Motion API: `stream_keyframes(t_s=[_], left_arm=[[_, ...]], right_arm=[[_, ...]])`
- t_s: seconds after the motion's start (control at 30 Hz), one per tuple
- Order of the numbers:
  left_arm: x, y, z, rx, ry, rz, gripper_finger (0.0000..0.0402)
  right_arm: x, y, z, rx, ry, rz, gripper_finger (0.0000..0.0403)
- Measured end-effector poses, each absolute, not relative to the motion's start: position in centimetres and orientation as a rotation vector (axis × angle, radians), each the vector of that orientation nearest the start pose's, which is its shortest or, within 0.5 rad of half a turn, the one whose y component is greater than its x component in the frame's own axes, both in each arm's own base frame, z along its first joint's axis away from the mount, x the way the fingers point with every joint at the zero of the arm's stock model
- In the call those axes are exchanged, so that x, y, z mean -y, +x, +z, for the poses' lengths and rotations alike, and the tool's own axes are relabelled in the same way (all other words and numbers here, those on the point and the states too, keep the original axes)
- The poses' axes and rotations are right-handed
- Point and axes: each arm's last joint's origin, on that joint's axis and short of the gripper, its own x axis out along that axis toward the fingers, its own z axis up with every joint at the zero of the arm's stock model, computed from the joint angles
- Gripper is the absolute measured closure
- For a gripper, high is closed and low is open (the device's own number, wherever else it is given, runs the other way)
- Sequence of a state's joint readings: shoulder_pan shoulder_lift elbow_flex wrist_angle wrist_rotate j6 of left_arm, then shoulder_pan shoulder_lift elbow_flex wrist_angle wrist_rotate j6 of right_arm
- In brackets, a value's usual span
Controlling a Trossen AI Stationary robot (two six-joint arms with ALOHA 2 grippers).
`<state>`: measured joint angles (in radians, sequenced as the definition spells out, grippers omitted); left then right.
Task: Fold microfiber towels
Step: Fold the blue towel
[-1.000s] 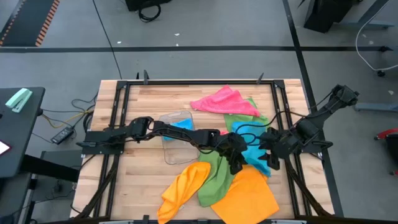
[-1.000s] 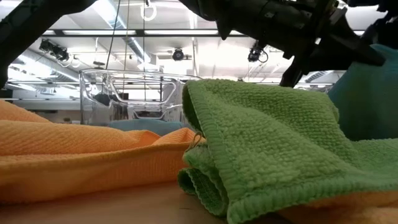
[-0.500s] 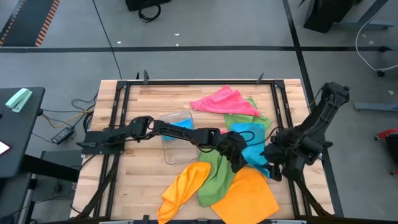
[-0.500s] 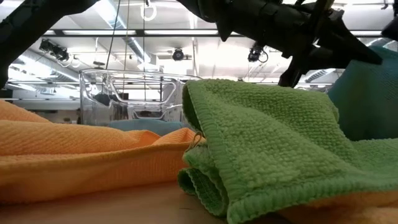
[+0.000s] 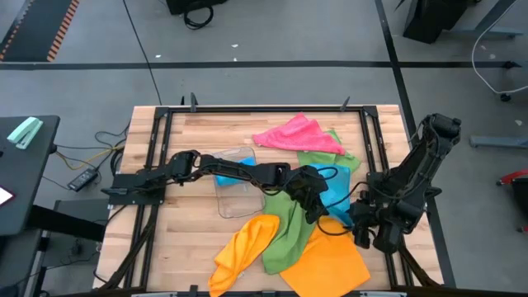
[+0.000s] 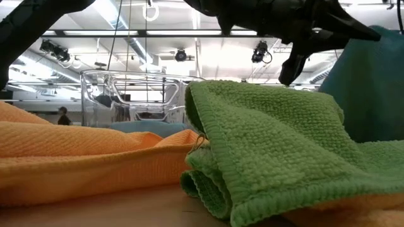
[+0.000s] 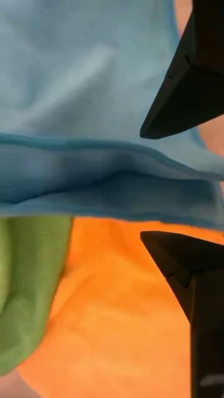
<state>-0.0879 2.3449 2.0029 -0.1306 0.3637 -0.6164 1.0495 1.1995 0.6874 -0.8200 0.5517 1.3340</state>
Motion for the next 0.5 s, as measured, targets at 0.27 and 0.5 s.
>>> stream_keyframes(t_s=[0.27, 0.5], left_arm=[[5.8, 53.6, 22.6, -0.592, -0.654, -0.298, 0.0392], [5.7, 53.6, 22.5, -0.601, -0.652, -0.293, 0.0366]], right_arm=[[-15.3, 10.2, 16.2, -0.961, 0.265, -0.206, 0.0154], [-15.5, 10.2, 15.5, -1.031, 0.183, -0.168, 0.0215]])
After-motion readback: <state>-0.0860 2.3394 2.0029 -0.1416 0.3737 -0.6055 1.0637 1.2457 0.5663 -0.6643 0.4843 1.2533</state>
